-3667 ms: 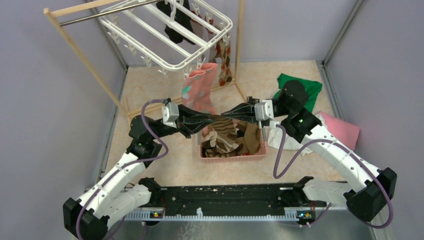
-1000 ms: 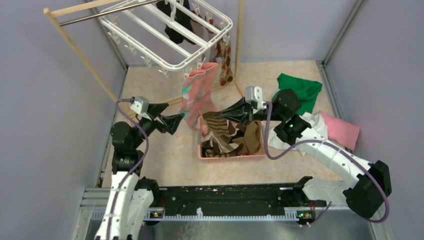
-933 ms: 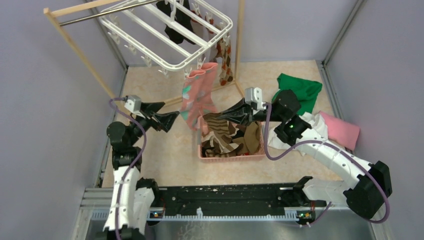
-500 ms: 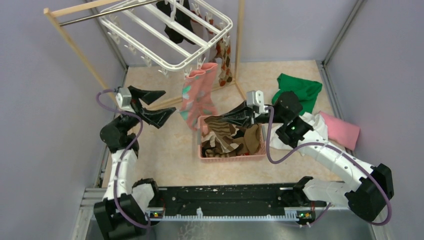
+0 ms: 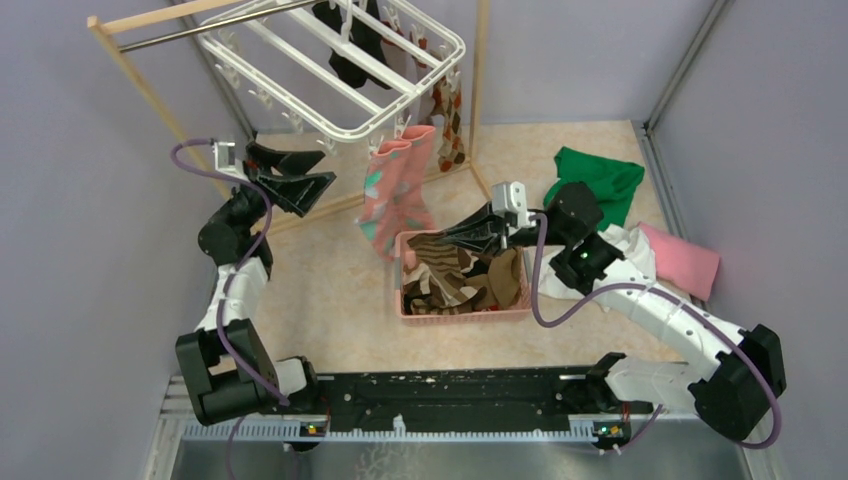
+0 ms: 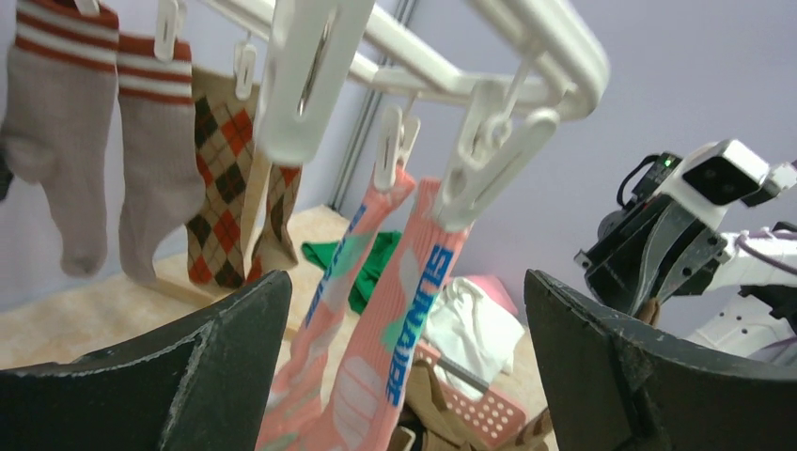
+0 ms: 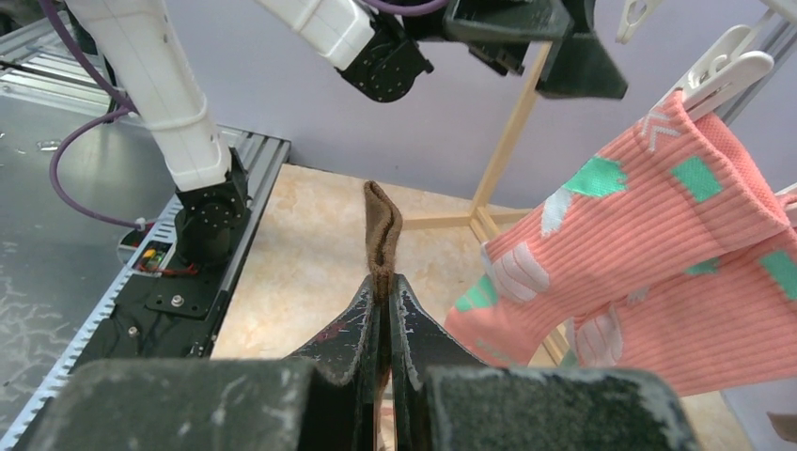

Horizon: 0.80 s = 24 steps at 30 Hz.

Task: Clip the socks to the hanger
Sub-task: Open the clamp at the hanger.

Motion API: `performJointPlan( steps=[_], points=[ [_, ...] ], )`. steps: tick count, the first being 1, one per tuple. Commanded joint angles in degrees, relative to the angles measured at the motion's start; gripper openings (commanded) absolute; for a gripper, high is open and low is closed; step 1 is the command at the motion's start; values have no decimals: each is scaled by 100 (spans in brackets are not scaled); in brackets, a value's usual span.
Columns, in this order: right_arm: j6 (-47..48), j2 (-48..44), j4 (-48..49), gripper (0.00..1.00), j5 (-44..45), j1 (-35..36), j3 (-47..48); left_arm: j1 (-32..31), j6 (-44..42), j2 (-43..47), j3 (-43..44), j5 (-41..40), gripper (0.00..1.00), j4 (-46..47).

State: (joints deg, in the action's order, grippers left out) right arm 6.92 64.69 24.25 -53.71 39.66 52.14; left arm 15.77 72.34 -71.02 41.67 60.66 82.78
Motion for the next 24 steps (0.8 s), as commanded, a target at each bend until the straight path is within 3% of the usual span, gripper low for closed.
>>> performJointPlan(
  steps=[1, 15, 24],
  points=[
    [44, 99, 234, 0, -101, 35, 184, 22, 263, -80, 450, -312, 99, 1991],
    [94, 314, 317, 0, -245, 41, 398, -270, 305, -209, 798, 28, 99, 1985],
    [-143, 376, 543, 0, -162, 39, 427, -319, 21, 38, 314, 28, 95, 1983]
  ],
)
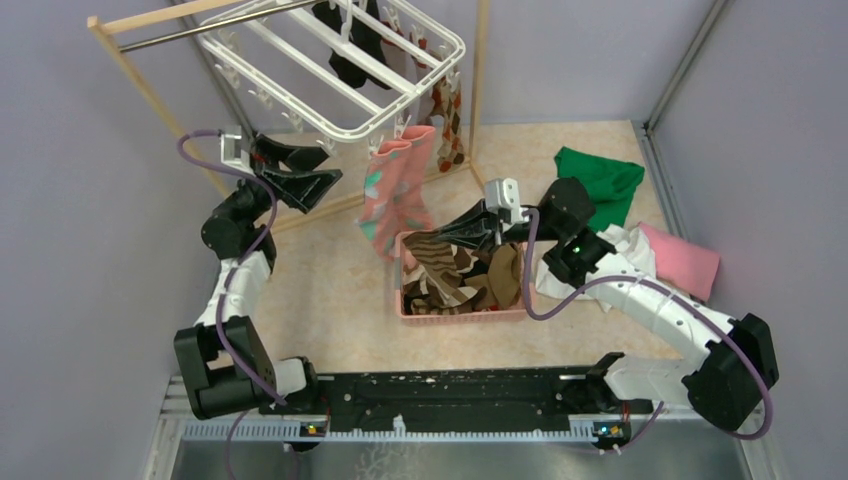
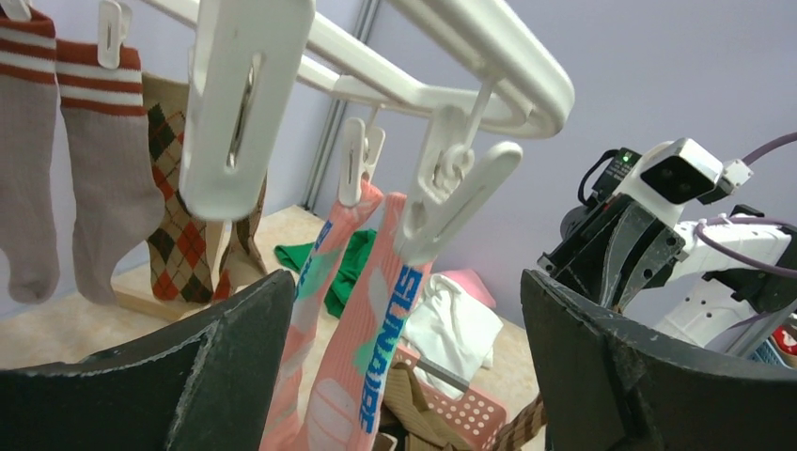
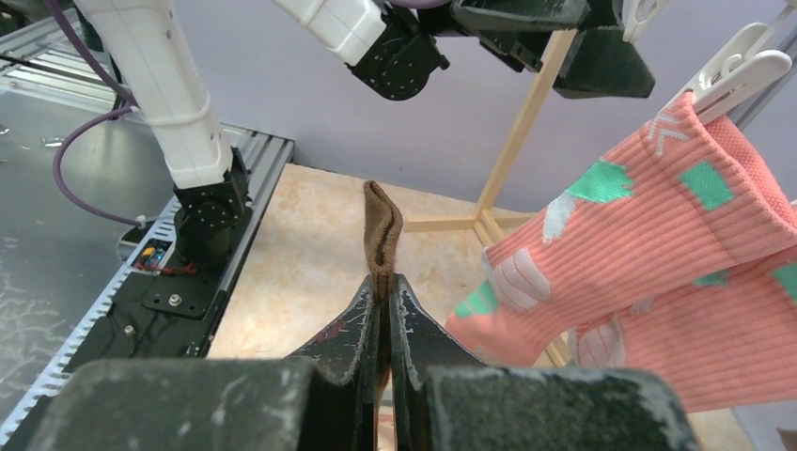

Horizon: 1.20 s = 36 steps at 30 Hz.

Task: Clip the socks to the hanger
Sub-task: Open the clamp at the hanger.

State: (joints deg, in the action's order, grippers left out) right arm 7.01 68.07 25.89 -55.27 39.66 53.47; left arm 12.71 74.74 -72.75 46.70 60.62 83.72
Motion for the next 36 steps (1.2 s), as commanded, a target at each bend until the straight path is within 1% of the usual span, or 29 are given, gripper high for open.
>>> performJointPlan(
  steps=[1, 3, 5, 9, 12, 16, 18, 19, 21, 23, 25, 28, 30, 34, 36],
  points=[
    [-189, 39, 401, 0, 12, 35, 305, -9, -240, 257, -284, 158, 96, 1891],
    [-227, 34, 440, 0, 36, 41, 321, -4, -370, 419, -616, 429, 97, 1884],
    [-266, 47, 494, 0, 51, 38, 311, -2, -650, 671, -1130, 571, 98, 1807],
    [-358, 66, 553, 0, 26, 35, 304, 0, -1150, 1379, -1958, 712, 99, 1331],
    [-424, 111, 624, 0, 16, 53, 313, -3, -1283, 1974, -2071, 809, 99, 745],
    [-541, 230, 822, 0, 16, 136, 350, -117, -1271, 2635, -2017, 719, 99, 258],
    [-602, 308, 949, 0, 14, 192, 401, -296, -1444, 2863, -1961, 701, 99, -209],
    [-618, 351, 998, 0, 15, 233, 433, -435, -1737, 2968, -1941, 648, 99, -548],
    [-653, 436, 1094, 0, 37, 304, 516, -850, -2469, 3191, -1936, 463, 99, -1421],
    [-657, 524, 1156, 0, 82, 384, 623, -1417, -3367, 3364, -1913, 142, 99, -2397],
    [-657, 614, 1208, 0, 123, 474, 759, -1904, -3939, 3421, -1906, -222, 99, -2894],
    [-824, 714, 1308, 0, 180, 602, 903, -2154, -4107, 3264, -1919, -501, 96, -2724],
    [-889, 774, 1366, 0, 222, 682, 970, -2261, -4069, 3054, -1900, -546, 94, -2332],
    [-1115, 872, 1539, 0, 358, 751, 1079, -2373, -3768, 2692, -1931, -796, 88, -1587],
    [-1247, 908, 1640, 0, 422, 754, 1130, -2378, -3453, 2593, -2046, -1009, 82, -1075]
  ],
)
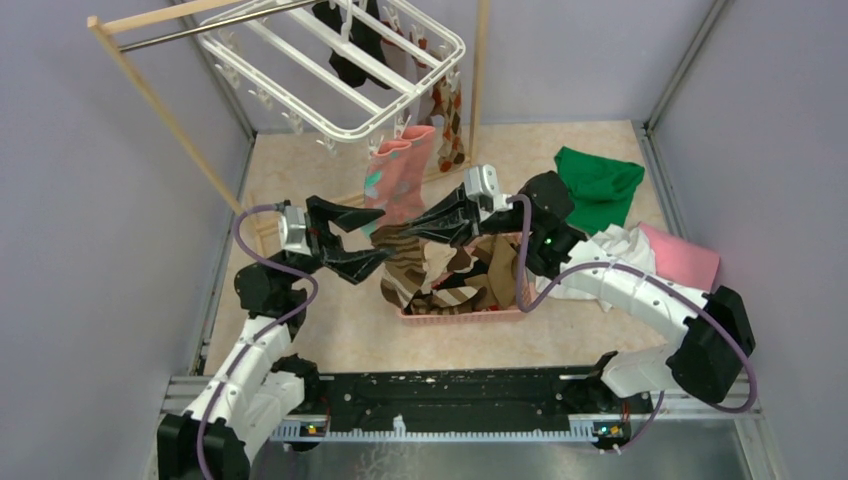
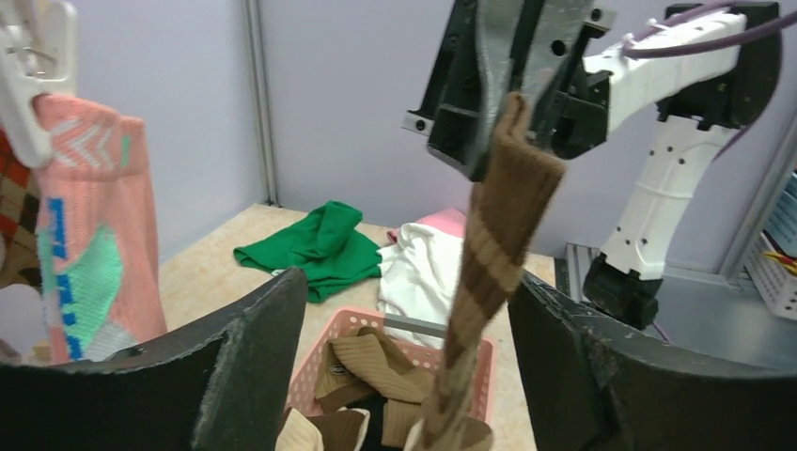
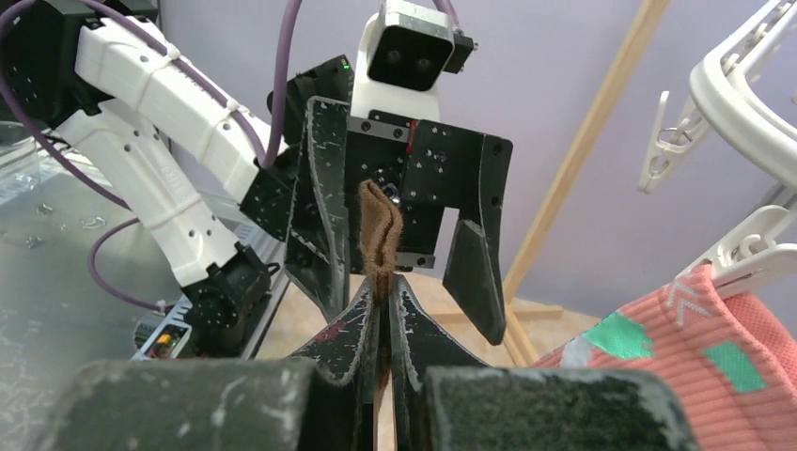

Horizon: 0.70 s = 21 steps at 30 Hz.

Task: Clip the socks to the hanger
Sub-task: Open the clamp at the hanger.

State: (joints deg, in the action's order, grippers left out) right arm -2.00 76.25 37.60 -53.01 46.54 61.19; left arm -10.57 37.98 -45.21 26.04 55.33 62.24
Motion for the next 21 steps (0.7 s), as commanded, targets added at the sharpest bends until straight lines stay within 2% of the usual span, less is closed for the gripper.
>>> performJointPlan(
  steps=[1, 4, 11, 21],
  points=[
    [-420, 111, 518, 0, 253, 65, 385, -51, 360, -194, -44, -576, 79, 1323],
    [-615, 165, 662, 0, 348, 65, 462, -51, 619, -271, -174, -733, 73, 1842],
    [-856, 266, 826, 0, 565, 65, 570, -51, 951, -311, -181, -787, 72, 2402],
    [-969, 317, 906, 0, 591, 74, 581, -59, 1262, -569, -76, -909, 56, 2837]
  ],
)
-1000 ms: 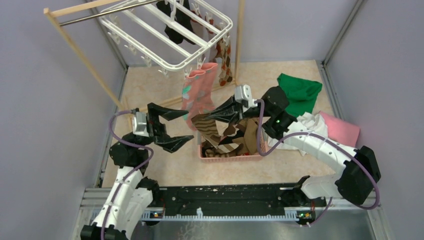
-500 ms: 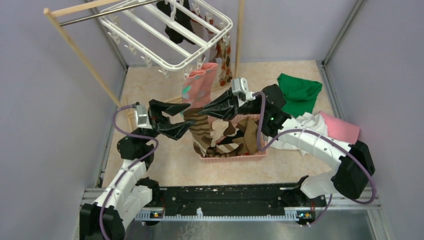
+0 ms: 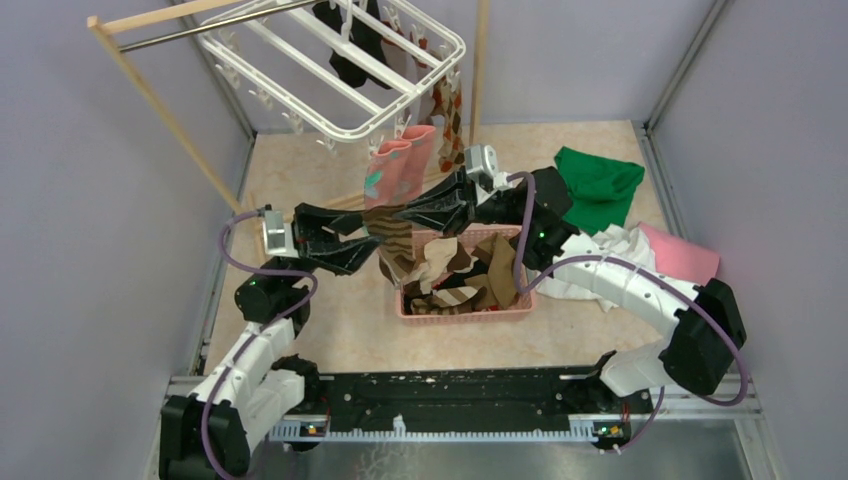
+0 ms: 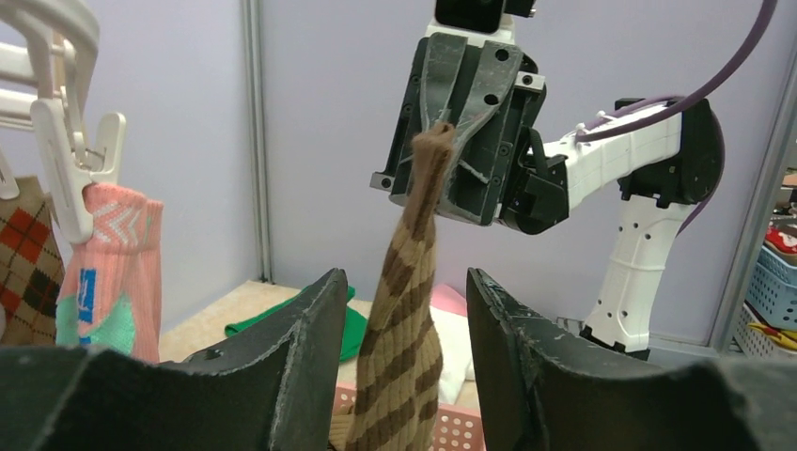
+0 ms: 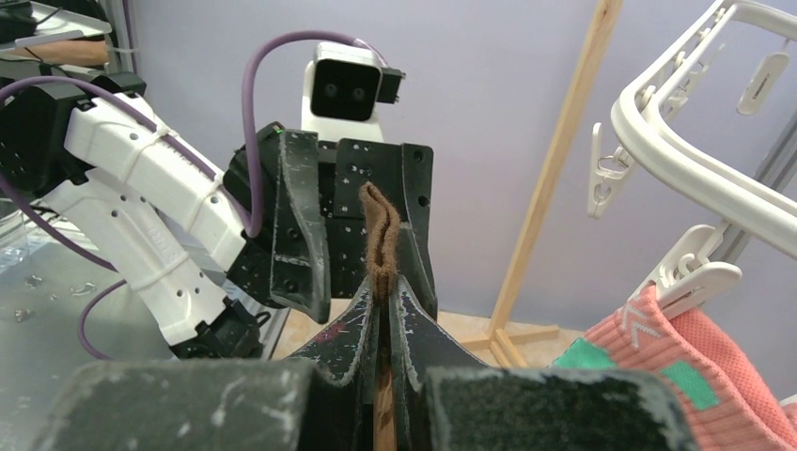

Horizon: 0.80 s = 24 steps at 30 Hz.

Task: Clip the socks to the hanger
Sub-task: Open the clamp at the hanger.

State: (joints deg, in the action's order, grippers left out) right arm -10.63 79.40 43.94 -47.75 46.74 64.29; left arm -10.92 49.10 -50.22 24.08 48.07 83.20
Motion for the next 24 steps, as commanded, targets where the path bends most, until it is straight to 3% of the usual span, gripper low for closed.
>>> performJointPlan(
  steps=[1, 13, 19, 24],
  points=[
    [-102, -2, 257, 0, 64, 61, 264, -24, 159, -89, 146, -197, 55, 756],
    [-27, 0, 225, 0, 90, 94, 237, -24, 482, -137, 214, -453, 52, 1333],
    [-27, 7, 216, 0, 90, 99, 233, -24, 552, -153, 251, -420, 35, 1439],
    [10, 6, 175, 0, 91, 124, 222, -24, 547, -176, 312, -340, 10, 1513]
  ],
)
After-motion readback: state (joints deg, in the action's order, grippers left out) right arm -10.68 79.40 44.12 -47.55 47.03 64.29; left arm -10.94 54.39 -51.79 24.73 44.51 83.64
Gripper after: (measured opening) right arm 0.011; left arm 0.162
